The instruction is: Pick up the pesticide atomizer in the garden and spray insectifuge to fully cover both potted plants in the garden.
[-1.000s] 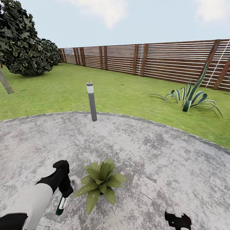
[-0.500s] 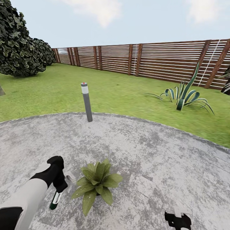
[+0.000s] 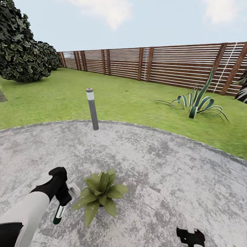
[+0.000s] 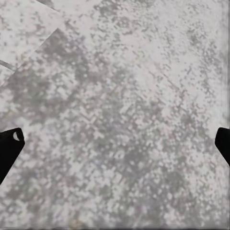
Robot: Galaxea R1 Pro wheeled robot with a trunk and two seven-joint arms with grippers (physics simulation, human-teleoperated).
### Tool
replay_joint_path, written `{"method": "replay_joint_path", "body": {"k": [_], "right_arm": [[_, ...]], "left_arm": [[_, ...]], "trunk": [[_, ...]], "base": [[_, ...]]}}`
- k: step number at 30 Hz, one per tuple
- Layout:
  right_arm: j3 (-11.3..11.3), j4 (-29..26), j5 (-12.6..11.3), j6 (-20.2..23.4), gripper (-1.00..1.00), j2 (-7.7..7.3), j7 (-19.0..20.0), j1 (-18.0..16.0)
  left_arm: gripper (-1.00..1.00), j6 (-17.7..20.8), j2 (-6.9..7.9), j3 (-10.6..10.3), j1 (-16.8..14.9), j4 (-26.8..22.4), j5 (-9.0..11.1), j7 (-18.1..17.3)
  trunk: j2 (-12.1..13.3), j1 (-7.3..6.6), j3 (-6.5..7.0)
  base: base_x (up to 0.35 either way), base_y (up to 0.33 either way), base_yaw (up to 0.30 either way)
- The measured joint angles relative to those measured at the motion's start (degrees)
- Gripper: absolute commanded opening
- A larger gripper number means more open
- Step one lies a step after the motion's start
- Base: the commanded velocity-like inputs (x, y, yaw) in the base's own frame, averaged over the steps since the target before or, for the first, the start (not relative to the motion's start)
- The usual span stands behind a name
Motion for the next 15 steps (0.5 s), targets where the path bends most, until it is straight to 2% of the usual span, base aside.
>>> {"method": "replay_joint_path", "body": {"k": [5,10,12,15], "right_arm": [[0.0,0.0,0.0,0.0,1.00,0.03,0.0,0.0],[0.0,0.0,0.0,-0.1,1.00,-0.01,0.0,0.0],[0.0,0.0,0.0,-0.1,1.00,0.00,0.0,0.0],[0.0,0.0,0.0,-0.1,1.00,-0.04,-0.1,0.0]], "left_arm": [[-1.00,0.0,0.06,-0.1,0.0,0.3,0.0,0.0],[-1.00,0.0,-0.23,-0.1,0.0,0.6,0.0,0.1],[-1.00,0.0,-0.32,-0.1,0.1,0.9,0.1,0.1],[-1.00,0.0,-0.29,0.0,2.5,1.0,0.1,0.2]], "trunk": [[0.0,-0.02,0.00],[0.0,-0.03,0.00],[0.0,-0.03,0.00],[0.0,-0.02,-0.01]], "base": [[-0.037,-0.256,0.263],[0.113,-0.267,0.275],[0.059,-0.090,0.254],[0.013,-0.020,0.097]]}}
